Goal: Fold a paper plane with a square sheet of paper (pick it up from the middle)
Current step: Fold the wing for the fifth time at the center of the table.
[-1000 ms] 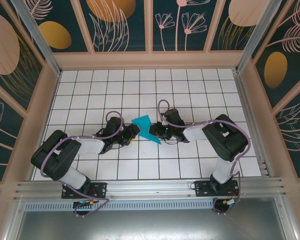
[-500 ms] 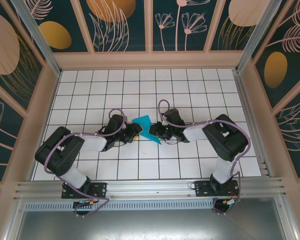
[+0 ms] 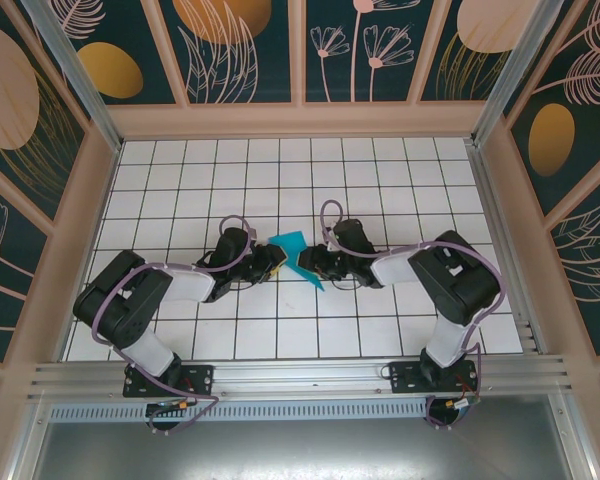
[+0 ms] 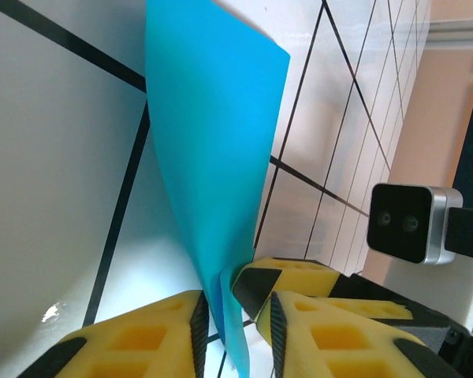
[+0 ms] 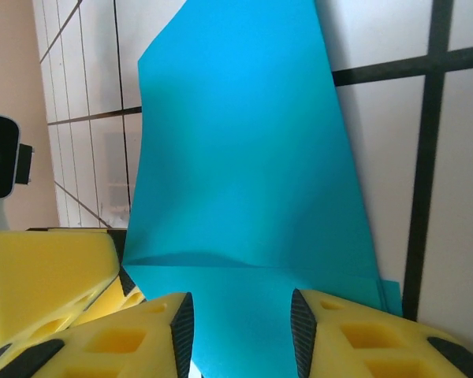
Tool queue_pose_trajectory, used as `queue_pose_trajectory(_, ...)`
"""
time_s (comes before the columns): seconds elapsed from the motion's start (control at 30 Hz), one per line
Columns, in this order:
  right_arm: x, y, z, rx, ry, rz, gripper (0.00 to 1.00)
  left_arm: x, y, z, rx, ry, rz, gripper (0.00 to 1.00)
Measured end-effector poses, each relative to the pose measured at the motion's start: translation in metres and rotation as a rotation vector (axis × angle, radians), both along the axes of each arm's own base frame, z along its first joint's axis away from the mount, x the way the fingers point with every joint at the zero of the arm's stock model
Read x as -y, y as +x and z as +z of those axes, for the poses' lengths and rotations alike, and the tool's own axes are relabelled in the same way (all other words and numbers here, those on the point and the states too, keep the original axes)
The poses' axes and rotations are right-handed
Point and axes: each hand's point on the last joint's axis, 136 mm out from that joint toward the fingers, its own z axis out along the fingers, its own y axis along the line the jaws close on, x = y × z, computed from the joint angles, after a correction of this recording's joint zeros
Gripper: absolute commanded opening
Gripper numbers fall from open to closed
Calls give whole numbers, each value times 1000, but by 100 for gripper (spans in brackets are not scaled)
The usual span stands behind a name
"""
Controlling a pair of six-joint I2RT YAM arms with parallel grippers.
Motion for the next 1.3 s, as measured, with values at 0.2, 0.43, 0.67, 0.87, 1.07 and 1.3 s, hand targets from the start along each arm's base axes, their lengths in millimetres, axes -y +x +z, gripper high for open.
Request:
queue_pose_trajectory(0.2,7,0,9,65,1,29,52,1,-1,0,-6,-12,-4,3)
queue_pose_trajectory(0.43,13,10,48,334,-57,84,71,2,-1,0,-7,-16,-1,0)
queue_pose_trajectory(0.67,26,10,50,590,-295,95,77,2,-1,1,-10,-20,-4,0)
queue_pose_trajectory(0.87,19,-12,34,754,-486,202,67,3,-2,1,-11,-21,-7,0)
queue_pose_trajectory(1.07,6,-25,19,871,-612,297,60,3,-1,2,-10,-24,-9,0)
queue_pose_trajectory(1.3,9,-27,-12,903,-753,359,51,4,0,4,-5,-27,-10,0)
